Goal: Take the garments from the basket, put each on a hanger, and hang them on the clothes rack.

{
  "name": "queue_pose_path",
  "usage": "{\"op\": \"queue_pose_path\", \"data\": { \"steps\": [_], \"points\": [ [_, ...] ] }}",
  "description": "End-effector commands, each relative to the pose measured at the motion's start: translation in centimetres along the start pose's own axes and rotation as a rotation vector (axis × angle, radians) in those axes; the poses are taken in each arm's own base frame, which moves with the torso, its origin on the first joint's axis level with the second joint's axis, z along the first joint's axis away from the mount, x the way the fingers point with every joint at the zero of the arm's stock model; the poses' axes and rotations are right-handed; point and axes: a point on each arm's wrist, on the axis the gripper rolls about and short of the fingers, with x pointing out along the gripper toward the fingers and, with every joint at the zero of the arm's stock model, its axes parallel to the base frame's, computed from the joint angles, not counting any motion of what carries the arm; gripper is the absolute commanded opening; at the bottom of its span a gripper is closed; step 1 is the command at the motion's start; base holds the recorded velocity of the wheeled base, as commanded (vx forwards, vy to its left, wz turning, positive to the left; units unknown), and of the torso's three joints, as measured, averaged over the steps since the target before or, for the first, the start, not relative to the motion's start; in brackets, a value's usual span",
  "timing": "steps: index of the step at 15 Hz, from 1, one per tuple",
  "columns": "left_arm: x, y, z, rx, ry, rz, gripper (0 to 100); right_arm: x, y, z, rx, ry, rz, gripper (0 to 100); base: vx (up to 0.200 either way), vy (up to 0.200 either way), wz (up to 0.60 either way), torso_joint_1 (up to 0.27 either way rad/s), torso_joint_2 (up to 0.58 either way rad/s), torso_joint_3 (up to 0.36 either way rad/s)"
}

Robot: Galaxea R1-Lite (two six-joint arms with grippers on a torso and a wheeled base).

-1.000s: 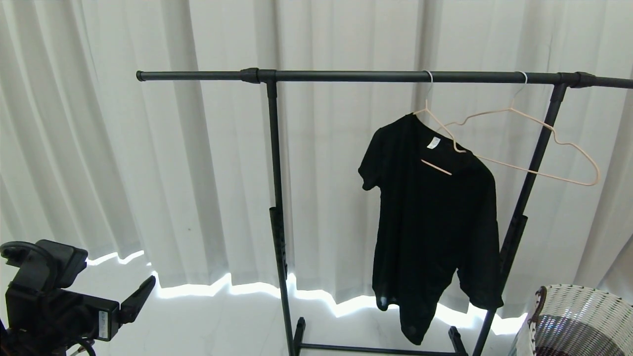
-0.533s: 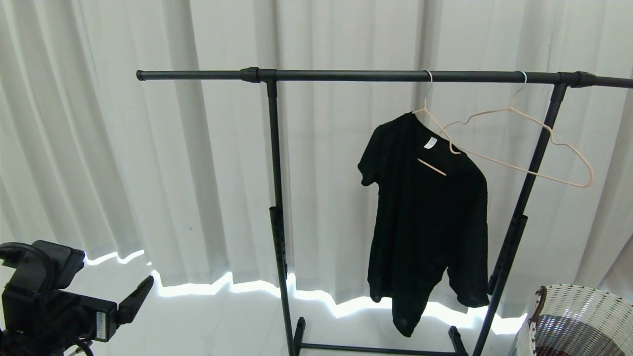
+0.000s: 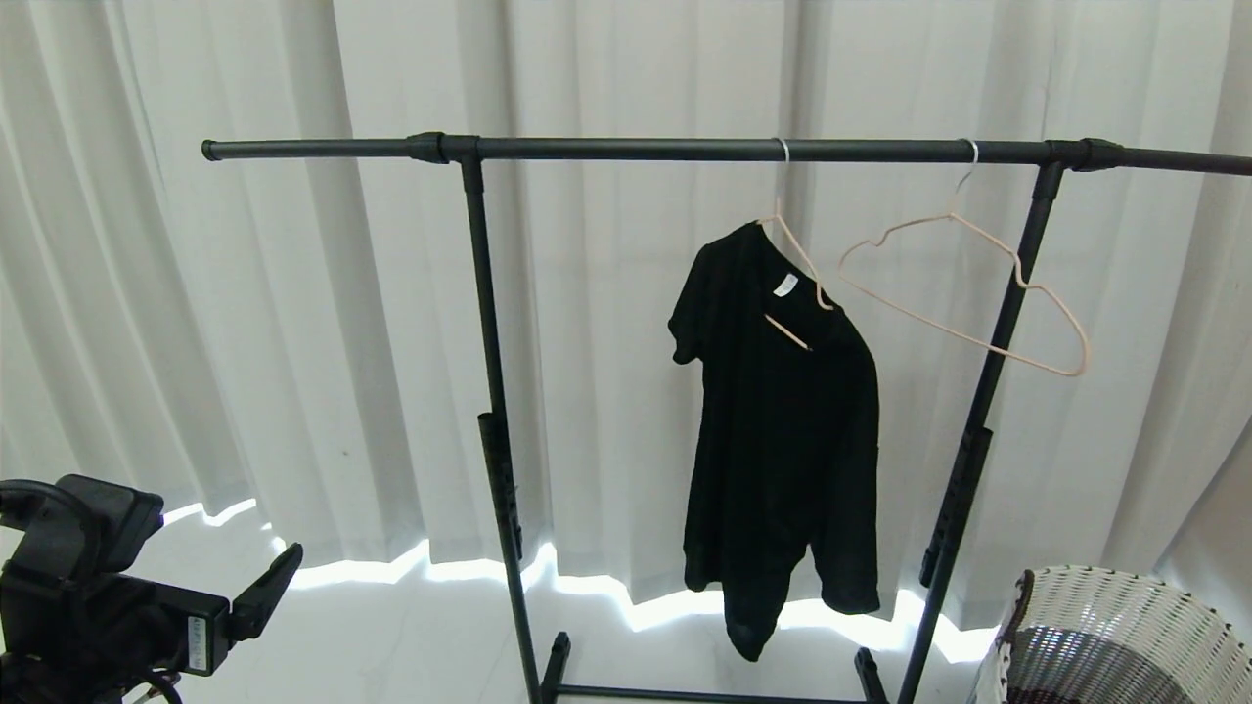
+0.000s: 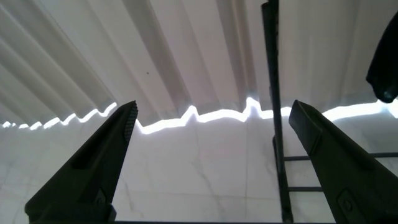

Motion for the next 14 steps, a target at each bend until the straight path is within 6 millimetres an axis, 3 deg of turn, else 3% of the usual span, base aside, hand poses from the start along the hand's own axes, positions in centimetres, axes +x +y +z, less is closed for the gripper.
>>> {"op": "queue_pose_path", "data": {
  "steps": [1, 14],
  "points": [
    [-0.04, 0.0, 0.0, -0.001, -0.001, 0.001, 100, 0.03, 0.02, 0.01, -0.001, 0.001, 0.001, 100, 0.0, 0.0, 0.0, 0.0, 0.0, 0.0],
    [-0.08, -0.04, -0.12, -0.005, 0.003, -0.002, 100, 0.2, 0.5, -0.77, -0.02, 0.025, 0.012, 100, 0.0, 0.0, 0.0, -0.007, 0.02, 0.016]
  ]
}}
